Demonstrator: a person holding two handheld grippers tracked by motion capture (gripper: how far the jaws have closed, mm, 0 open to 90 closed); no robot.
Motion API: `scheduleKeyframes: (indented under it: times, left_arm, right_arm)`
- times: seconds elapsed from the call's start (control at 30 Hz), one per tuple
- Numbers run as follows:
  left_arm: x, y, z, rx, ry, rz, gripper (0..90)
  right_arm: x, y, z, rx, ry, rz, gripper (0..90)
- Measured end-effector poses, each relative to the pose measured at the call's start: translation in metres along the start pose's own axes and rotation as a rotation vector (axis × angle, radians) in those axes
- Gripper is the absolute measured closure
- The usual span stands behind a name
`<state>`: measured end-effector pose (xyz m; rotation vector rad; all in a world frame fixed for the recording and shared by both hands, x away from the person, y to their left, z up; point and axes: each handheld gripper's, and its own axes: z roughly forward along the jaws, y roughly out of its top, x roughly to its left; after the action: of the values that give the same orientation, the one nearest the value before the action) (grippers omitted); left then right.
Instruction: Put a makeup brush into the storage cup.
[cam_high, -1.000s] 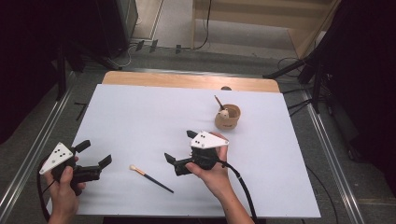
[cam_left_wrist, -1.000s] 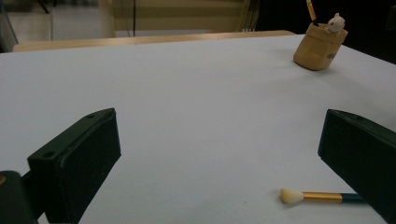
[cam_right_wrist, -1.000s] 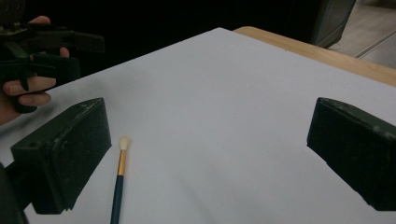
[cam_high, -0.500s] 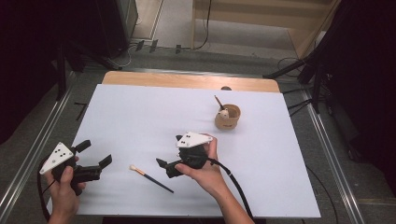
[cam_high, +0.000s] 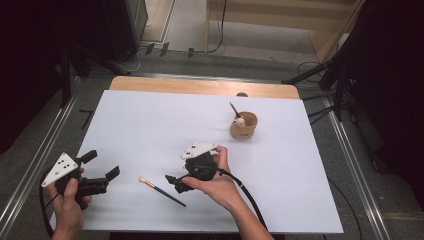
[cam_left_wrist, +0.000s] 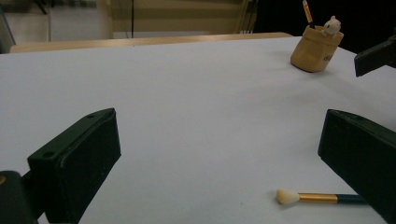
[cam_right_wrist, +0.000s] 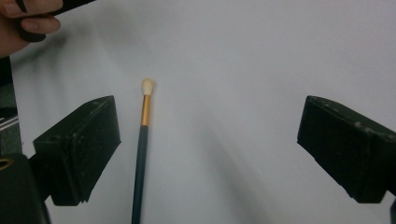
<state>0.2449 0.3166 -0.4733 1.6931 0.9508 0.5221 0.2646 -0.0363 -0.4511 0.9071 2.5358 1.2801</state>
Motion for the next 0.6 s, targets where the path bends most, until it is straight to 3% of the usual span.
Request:
scheduleKeyframes:
  times: [0.27,0.6]
  left_arm:
    - [-0.005,-0.001,0.001,0.011,0.005,0.008,0.0]
    - [-0.007,-0.001,0.001,0.014,0.008,0.018,0.0]
  right_arm:
    - [0.001,-0.003,0.002,0.091,0.032,0.007,9.1]
    - [0.005,-0.006,0.013,0.194,0.011,0.006,13.6]
